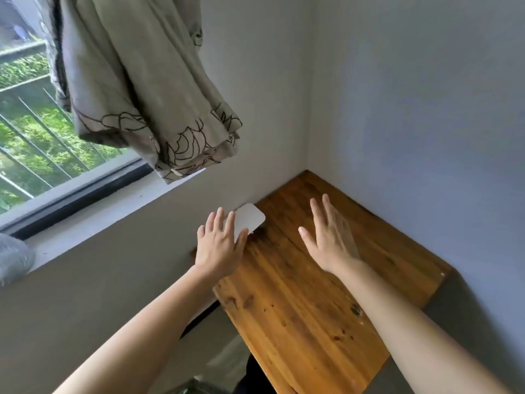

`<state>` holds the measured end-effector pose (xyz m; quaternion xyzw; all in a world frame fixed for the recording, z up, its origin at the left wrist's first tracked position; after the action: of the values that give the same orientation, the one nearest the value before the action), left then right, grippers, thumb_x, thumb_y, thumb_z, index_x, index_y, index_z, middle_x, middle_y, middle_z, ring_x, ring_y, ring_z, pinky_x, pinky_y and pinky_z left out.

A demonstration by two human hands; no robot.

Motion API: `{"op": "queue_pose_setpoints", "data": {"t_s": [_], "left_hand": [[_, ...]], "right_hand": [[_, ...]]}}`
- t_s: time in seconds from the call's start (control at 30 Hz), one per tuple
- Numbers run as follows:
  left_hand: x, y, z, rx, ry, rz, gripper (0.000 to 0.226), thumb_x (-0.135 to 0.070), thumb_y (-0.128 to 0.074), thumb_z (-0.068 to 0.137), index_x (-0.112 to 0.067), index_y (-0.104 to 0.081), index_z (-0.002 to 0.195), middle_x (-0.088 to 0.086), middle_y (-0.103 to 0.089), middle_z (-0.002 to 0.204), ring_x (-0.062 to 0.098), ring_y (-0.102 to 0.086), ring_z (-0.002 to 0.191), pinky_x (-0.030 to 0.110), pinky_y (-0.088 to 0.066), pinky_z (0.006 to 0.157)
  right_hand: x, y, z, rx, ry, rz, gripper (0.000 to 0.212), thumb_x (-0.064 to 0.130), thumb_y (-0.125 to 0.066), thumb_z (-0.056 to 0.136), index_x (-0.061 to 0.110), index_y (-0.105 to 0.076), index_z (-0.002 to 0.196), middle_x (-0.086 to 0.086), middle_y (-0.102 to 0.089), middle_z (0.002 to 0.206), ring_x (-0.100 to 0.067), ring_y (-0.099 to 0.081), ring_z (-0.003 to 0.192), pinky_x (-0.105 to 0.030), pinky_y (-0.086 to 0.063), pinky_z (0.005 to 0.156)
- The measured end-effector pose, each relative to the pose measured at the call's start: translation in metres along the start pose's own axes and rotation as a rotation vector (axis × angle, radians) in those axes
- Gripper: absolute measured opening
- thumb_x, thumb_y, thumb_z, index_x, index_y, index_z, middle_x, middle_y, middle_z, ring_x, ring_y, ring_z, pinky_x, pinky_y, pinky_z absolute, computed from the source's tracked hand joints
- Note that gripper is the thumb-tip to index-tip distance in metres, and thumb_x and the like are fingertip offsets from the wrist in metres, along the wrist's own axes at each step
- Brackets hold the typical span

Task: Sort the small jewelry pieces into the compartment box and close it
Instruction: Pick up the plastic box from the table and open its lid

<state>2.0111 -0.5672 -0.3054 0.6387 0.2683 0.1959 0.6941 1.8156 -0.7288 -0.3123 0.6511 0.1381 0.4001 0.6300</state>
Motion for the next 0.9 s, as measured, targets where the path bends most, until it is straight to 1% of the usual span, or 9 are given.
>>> {"op": "queue_pose_setpoints", "data": {"t_s": [0.13,0.3,0.4,0.47,0.53,0.67,0.77,0.83,0.9], "left_hand": [[0.007,-0.044,0.05,0.089,-0.037,-0.019,0.067,-0.058,-0.022,0.1,-0.017,-0.027,0.153,0.014,-0.021,0.162,0.032,-0.015,0.15,0.05,-0.02,0.116],[0.001,-0.129,0.112,0.244,-0.111,-0.057,0.068,-0.059,-0.02,0.1,-0.017,-0.026,0.153,0.014,-0.018,0.164,0.032,-0.015,0.15,0.052,-0.019,0.118],[0.001,-0.179,0.132,0.357,-0.142,-0.025,0.065,-0.058,-0.018,0.1,-0.02,-0.023,0.153,0.013,-0.014,0.165,0.033,-0.012,0.15,0.054,-0.017,0.119],[0.004,-0.201,0.14,0.37,-0.143,-0.04,0.064,-0.058,-0.018,0.1,-0.021,-0.022,0.152,0.011,-0.012,0.165,0.033,-0.01,0.151,0.053,-0.014,0.12],[0.013,-0.22,0.146,0.348,-0.11,-0.067,0.065,-0.059,-0.018,0.1,-0.023,-0.021,0.154,0.009,-0.01,0.166,0.032,-0.007,0.152,0.052,-0.01,0.121],[0.043,-0.245,0.151,0.214,0.008,-0.132,0.066,-0.06,-0.019,0.099,-0.025,-0.019,0.155,0.008,-0.002,0.167,0.03,0.001,0.152,0.052,-0.003,0.121],[0.08,-0.269,0.153,0.065,0.09,-0.163,0.066,-0.056,-0.027,0.1,-0.021,-0.019,0.156,0.015,-0.001,0.165,0.034,0.0,0.151,0.055,-0.006,0.119],[0.105,-0.282,0.154,0.002,0.158,-0.233,0.069,-0.055,-0.031,0.1,-0.016,-0.017,0.156,0.018,0.003,0.164,0.035,0.002,0.151,0.052,-0.005,0.119],[0.122,-0.293,0.156,-0.048,0.191,-0.322,0.072,-0.052,-0.033,0.1,-0.011,-0.014,0.156,0.02,0.006,0.164,0.036,0.004,0.151,0.047,-0.003,0.121]], "right_hand": [[-0.012,-0.029,0.021,-0.001,-0.073,-0.015,0.074,0.055,-0.034,0.102,0.018,-0.005,0.159,-0.016,0.001,0.166,-0.031,-0.014,0.152,-0.044,-0.022,0.12],[-0.045,-0.078,0.04,-0.019,-0.254,-0.014,0.072,0.053,-0.038,0.102,0.017,-0.013,0.159,-0.017,-0.006,0.166,-0.033,-0.022,0.15,-0.041,-0.025,0.117],[-0.06,-0.119,0.049,0.04,-0.371,0.004,0.071,0.052,-0.036,0.102,0.016,-0.012,0.158,-0.016,-0.005,0.166,-0.034,-0.022,0.149,-0.045,-0.028,0.115],[-0.063,-0.145,0.06,0.054,-0.41,0.046,0.07,0.053,-0.034,0.102,0.017,-0.012,0.158,-0.015,-0.004,0.166,-0.035,-0.021,0.149,-0.047,-0.03,0.115],[-0.06,-0.173,0.075,0.048,-0.416,0.096,0.069,0.052,-0.036,0.102,0.018,-0.013,0.158,-0.014,-0.006,0.166,-0.035,-0.023,0.149,-0.047,-0.032,0.114],[-0.047,-0.235,0.101,0.01,-0.391,0.251,0.067,0.05,-0.041,0.102,0.02,-0.017,0.157,-0.013,-0.013,0.166,-0.032,-0.024,0.149,-0.042,-0.035,0.112],[-0.037,-0.297,0.117,0.0,-0.354,0.362,0.067,0.049,-0.043,0.102,0.02,-0.018,0.157,-0.011,-0.015,0.166,-0.03,-0.024,0.149,-0.038,-0.036,0.111],[-0.032,-0.328,0.125,-0.016,-0.346,0.43,0.066,0.047,-0.043,0.102,0.019,-0.018,0.157,-0.01,-0.017,0.165,-0.028,-0.024,0.149,-0.037,-0.035,0.111],[-0.027,-0.347,0.137,-0.029,-0.348,0.492,0.066,0.046,-0.042,0.103,0.018,-0.018,0.157,-0.01,-0.018,0.165,-0.026,-0.024,0.149,-0.039,-0.032,0.115]]}}
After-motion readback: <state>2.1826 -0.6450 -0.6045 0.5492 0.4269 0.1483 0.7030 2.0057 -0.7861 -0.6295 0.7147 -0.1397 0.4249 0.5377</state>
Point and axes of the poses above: each hand's wrist, its own z-axis towards the middle knuckle, its own y-axis out of the back of the hand, x = y × z, the point moved 10 cm from there along z, towards the middle knuckle
